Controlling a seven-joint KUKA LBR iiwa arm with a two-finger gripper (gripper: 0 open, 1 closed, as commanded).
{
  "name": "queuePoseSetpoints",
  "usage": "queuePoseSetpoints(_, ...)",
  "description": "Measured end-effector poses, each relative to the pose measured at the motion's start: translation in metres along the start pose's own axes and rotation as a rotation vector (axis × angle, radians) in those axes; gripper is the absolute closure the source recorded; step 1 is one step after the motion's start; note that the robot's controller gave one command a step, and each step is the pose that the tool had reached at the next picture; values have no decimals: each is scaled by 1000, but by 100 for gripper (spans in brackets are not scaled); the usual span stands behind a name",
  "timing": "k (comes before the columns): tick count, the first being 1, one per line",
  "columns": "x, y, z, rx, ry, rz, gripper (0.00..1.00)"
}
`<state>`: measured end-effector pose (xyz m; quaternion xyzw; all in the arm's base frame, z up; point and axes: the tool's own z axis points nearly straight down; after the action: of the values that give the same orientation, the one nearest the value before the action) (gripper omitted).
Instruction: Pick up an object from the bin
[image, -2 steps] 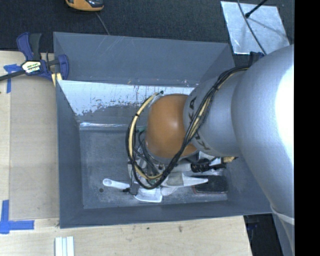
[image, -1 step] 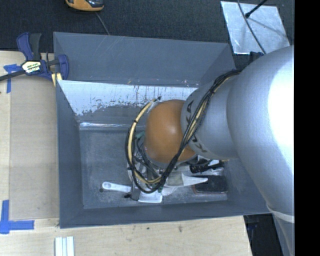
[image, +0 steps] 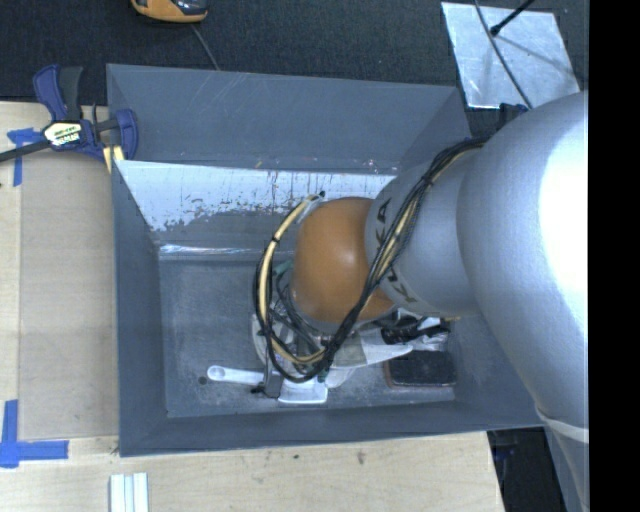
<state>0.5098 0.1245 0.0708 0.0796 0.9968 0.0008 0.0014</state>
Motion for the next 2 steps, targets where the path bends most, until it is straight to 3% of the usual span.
queuePoseSetpoints(1, 1, 1, 0, 1, -2, 223, 0)
queuePoseSetpoints(2, -1, 0, -1, -1, -2, 2, 100)
